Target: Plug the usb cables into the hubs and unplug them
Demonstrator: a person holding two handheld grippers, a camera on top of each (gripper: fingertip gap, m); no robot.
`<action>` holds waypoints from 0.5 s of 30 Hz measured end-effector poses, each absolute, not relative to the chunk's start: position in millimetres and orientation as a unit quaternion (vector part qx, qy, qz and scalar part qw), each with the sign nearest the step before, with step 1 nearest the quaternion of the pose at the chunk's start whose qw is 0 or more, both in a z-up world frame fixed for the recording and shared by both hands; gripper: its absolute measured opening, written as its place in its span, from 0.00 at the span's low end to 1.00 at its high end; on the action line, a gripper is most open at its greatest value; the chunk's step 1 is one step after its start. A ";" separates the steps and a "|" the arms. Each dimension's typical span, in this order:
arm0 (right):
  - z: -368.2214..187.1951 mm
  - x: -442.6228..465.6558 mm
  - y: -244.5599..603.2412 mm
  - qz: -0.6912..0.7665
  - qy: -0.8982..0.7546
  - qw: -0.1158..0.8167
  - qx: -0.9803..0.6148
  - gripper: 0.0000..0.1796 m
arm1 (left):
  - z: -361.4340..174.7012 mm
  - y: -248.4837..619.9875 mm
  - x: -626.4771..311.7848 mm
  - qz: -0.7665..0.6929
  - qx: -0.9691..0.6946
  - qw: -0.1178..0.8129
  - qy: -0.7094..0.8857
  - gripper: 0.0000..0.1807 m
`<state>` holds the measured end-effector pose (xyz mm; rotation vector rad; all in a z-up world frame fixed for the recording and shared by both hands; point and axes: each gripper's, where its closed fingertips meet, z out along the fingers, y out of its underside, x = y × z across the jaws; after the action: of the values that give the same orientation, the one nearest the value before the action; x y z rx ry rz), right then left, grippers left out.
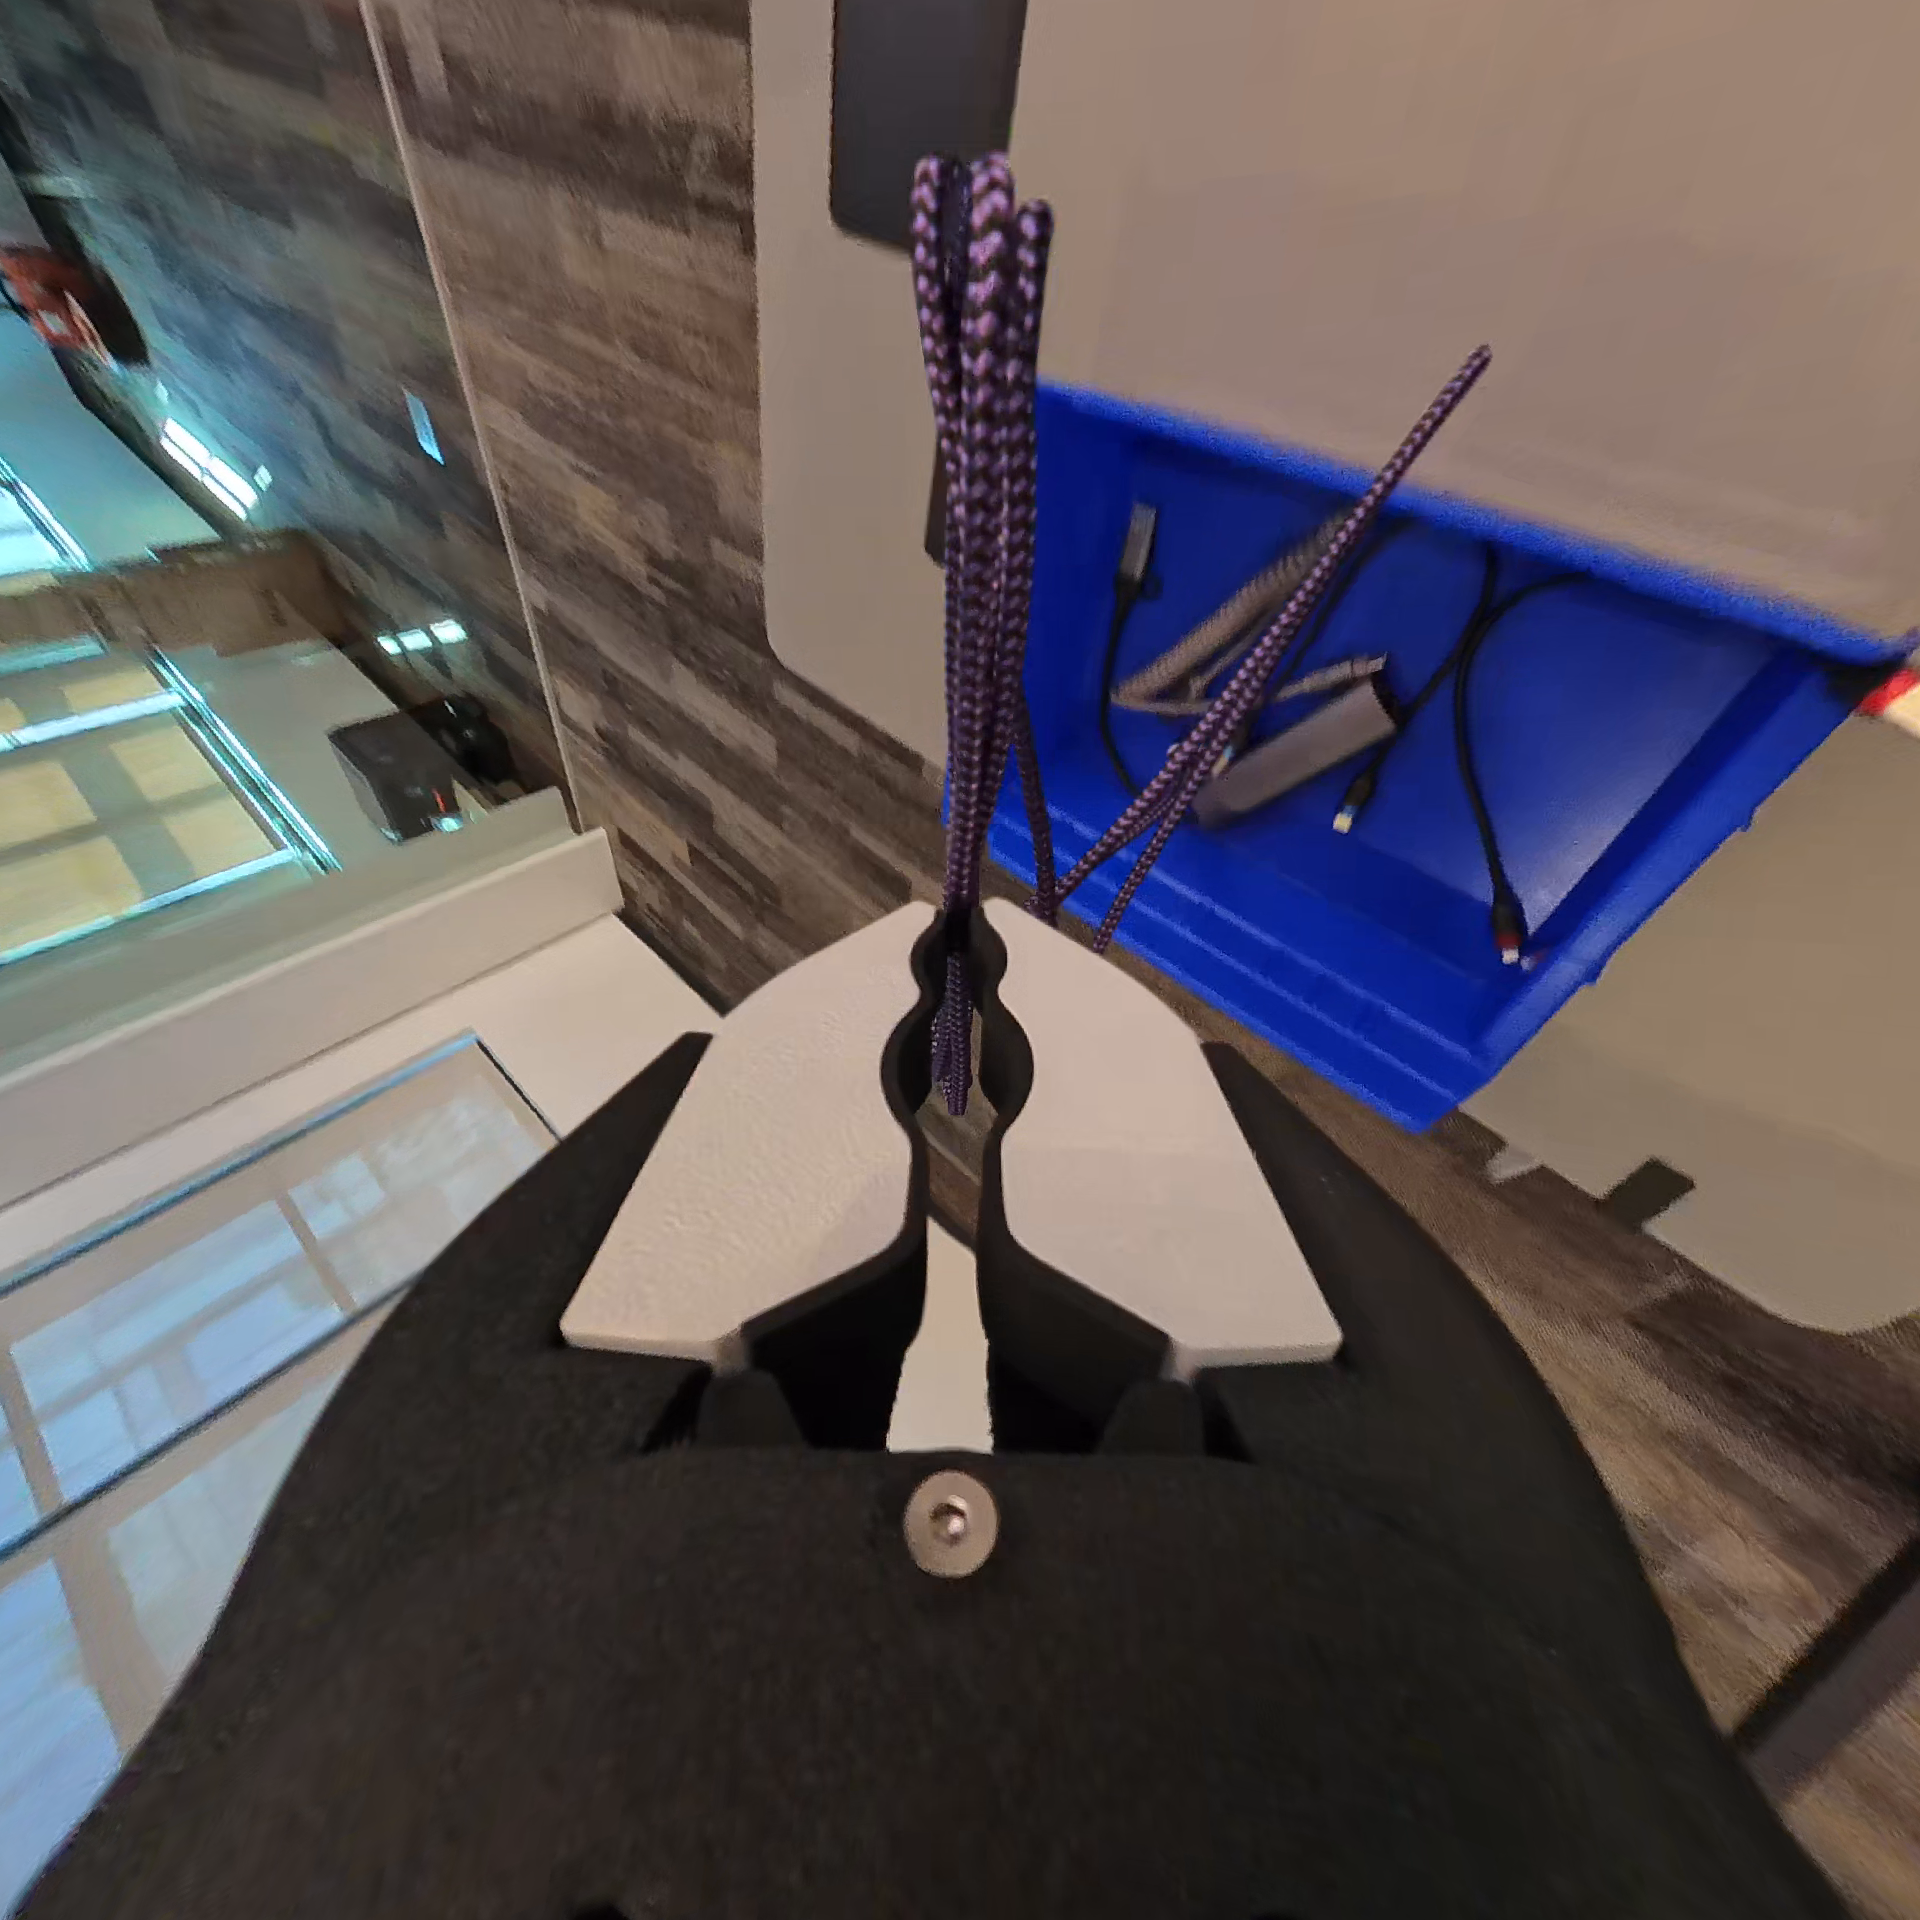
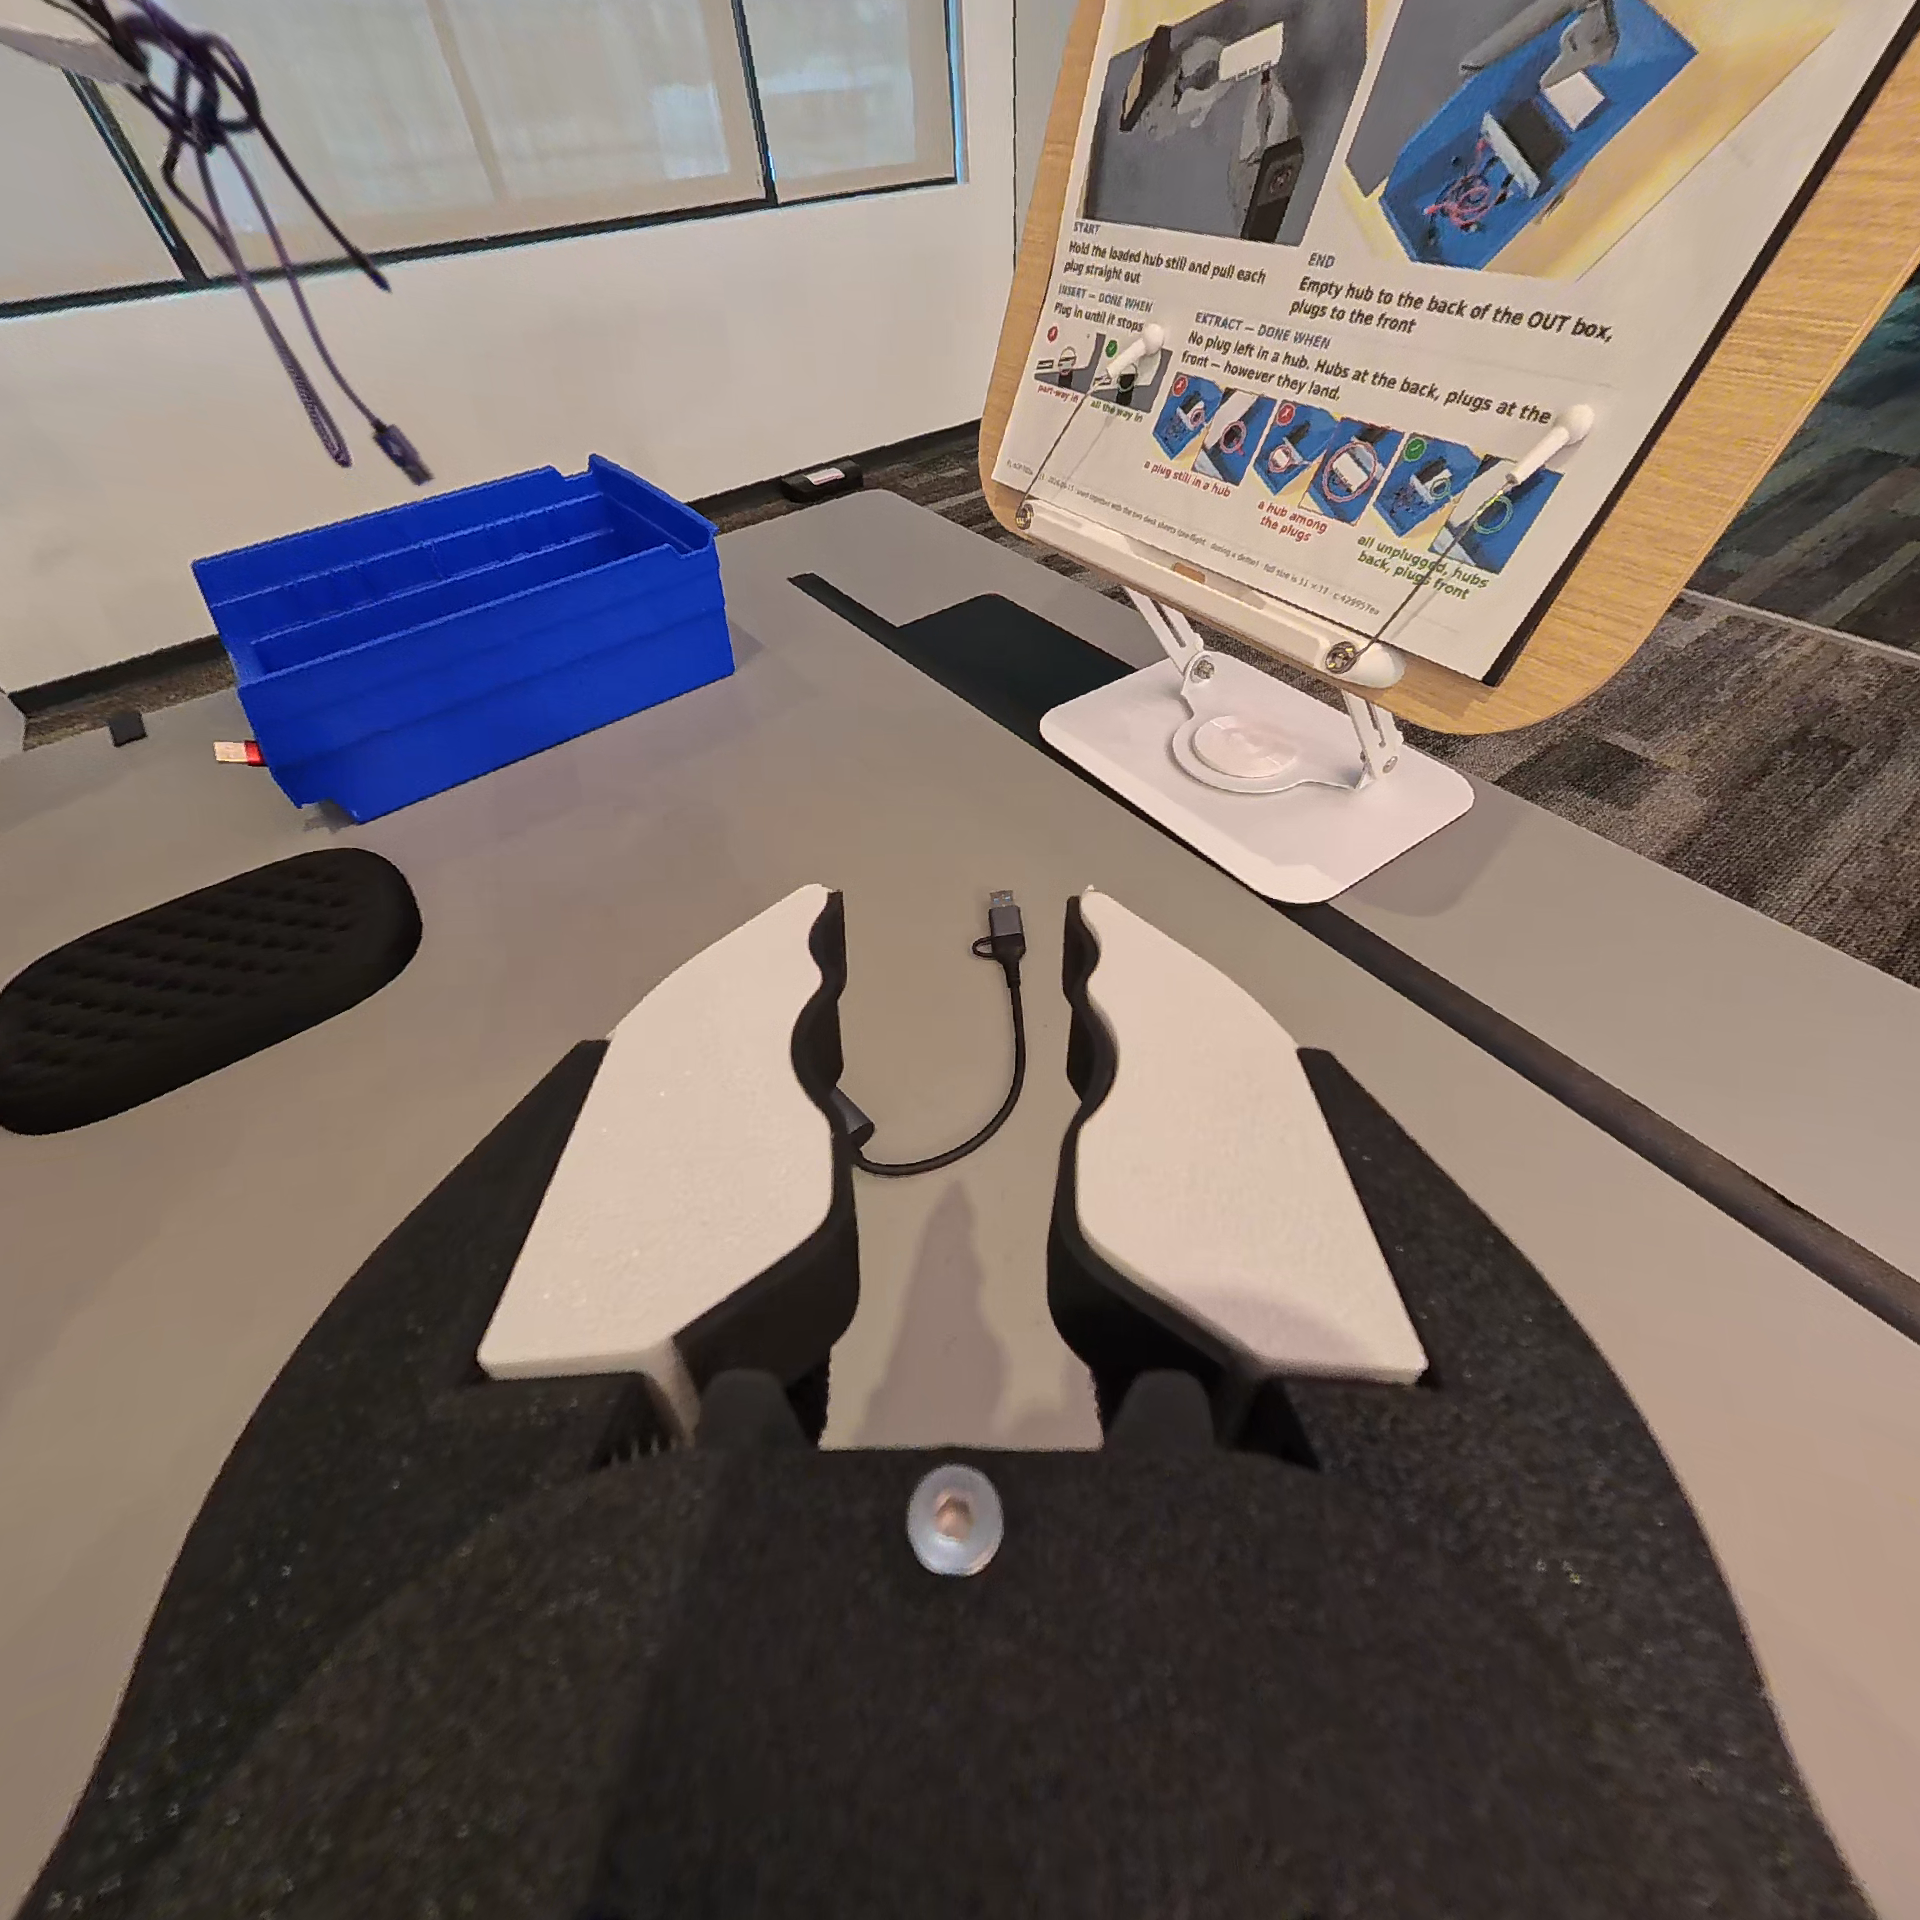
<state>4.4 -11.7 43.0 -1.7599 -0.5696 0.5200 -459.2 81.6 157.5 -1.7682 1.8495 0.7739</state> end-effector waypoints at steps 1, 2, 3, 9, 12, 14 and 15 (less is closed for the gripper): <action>43.0 4.0 -12.0 0.222 -0.244 0.572 -0.751 0.22 | 159.9 79.8 -445.4 0.274 -0.637 0.243 0.678 0.02; 43.2 3.3 -12.3 0.222 -0.245 0.572 -0.751 0.22 | 160.8 78.0 -431.4 0.266 -0.631 0.252 0.684 0.02; 43.2 2.6 -12.6 0.221 -0.247 0.572 -0.751 0.22 | 160.4 76.5 -417.1 0.257 -0.624 0.261 0.690 0.02; 43.0 -1.8 -14.0 0.215 -0.256 0.568 -0.752 0.22 | 127.7 73.2 -341.3 0.221 -0.594 0.295 0.715 0.02; 40.5 -3.6 -14.1 0.207 -0.262 0.563 -0.756 0.22 | 91.0 70.4 -314.7 0.202 -0.590 0.292 0.726 0.02; 38.1 -4.9 -13.2 0.202 -0.265 0.559 -0.760 0.22 | 63.6 67.0 -301.4 0.186 -0.589 0.286 0.732 0.02; 36.7 -5.6 -12.5 0.200 -0.266 0.556 -0.761 0.22 | 49.9 65.6 -297.2 0.180 -0.592 0.281 0.734 0.02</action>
<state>-5.6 -12.5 36.7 -1.7971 -0.6286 0.4713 -297.2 65.6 49.9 -1.5869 1.9659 0.4825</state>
